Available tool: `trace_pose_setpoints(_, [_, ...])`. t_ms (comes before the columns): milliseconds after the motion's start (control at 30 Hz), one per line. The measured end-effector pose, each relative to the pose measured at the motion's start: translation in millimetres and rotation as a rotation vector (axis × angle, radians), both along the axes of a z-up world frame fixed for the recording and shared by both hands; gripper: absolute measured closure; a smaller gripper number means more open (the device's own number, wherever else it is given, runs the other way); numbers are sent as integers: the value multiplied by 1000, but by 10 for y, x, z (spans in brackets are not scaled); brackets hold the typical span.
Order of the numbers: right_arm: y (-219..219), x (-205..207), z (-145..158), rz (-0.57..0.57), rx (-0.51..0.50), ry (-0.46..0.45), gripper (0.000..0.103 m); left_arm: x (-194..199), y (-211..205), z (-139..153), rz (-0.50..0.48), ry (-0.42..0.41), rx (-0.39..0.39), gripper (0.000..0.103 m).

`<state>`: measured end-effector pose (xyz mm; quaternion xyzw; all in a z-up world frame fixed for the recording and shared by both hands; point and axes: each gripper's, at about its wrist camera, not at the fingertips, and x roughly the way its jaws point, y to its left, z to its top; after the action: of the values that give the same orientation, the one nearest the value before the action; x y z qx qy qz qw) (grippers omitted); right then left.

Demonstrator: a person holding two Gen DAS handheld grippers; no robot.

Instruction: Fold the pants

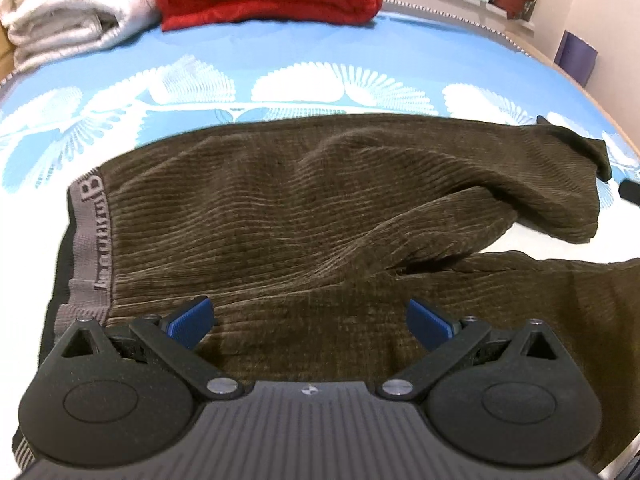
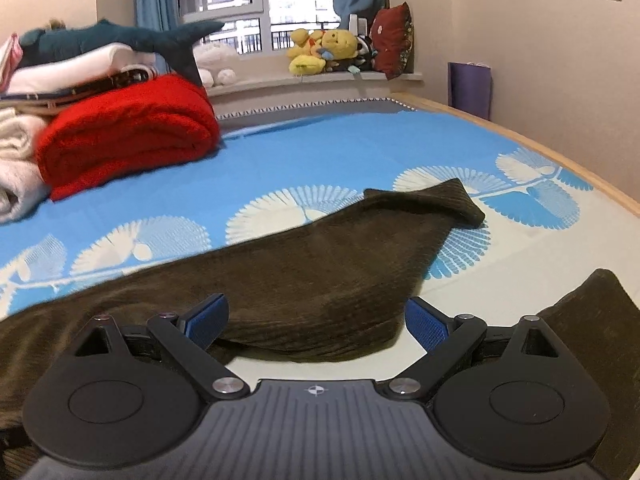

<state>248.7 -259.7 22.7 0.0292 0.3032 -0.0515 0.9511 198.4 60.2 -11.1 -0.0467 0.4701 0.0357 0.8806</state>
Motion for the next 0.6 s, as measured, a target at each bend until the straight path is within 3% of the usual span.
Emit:
trace_pose_setpoints(233, [-5, 143, -150, -16, -34, 46, 8, 290, 31, -78, -4, 49, -25, 0])
trace_pose_setpoints(433, [27, 221, -209, -13, -12, 74, 8, 486, 80, -148, -14, 128, -140, 0])
trace_pose_setpoints(600, [152, 240, -219, 23, -22, 70, 8, 573, 109, -136, -16, 133, -156, 0])
